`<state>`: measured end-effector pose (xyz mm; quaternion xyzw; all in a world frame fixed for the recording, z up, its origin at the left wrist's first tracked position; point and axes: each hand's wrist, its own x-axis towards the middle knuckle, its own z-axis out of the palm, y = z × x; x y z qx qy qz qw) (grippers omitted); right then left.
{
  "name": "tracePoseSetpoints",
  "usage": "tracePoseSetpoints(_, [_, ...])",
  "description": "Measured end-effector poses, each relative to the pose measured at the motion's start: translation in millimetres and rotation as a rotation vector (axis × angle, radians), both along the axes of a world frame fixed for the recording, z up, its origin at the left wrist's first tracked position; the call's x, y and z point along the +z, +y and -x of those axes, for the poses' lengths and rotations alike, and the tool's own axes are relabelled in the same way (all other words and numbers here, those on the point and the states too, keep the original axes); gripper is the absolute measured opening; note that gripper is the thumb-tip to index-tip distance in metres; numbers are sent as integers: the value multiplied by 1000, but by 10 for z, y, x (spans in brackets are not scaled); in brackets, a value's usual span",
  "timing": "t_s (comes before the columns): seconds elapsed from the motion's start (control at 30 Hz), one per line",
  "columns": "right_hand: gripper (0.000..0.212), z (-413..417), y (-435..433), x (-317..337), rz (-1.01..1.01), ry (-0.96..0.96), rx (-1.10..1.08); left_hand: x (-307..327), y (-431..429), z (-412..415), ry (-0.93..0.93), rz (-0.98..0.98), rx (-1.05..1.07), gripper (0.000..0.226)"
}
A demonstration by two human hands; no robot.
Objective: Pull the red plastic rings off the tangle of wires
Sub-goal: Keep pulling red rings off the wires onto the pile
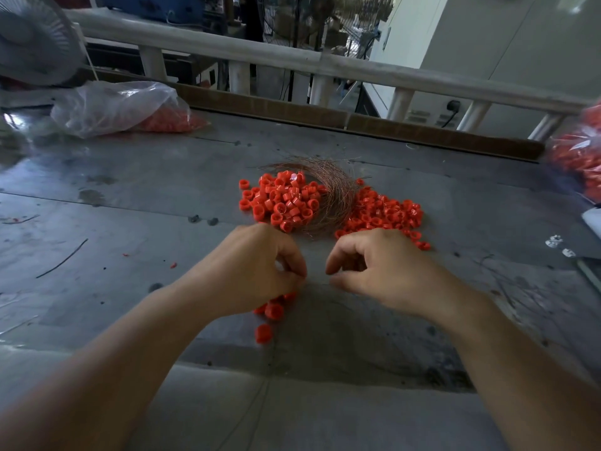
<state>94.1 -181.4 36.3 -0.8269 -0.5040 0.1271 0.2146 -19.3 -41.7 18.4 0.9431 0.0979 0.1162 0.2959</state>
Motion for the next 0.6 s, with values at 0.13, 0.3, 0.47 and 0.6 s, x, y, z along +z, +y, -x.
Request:
tracePoseSetpoints(0.13, [8, -13, 38, -95, 59, -71, 27, -15, -10, -6, 35, -63, -38, 8])
tracePoseSetpoints(0.3, [11, 24, 53, -128, 56, -34, 74, -24, 22, -5, 24, -75, 10, 7])
tracePoseSetpoints(0.47, [10, 55, 66, -134, 41, -28, 114, -37, 117, -33, -52, -13, 176, 5])
tracePoseSetpoints(0.6, [9, 21, 46, -89, -6, 37, 80, -110, 294, -120, -156, -71, 432, 15])
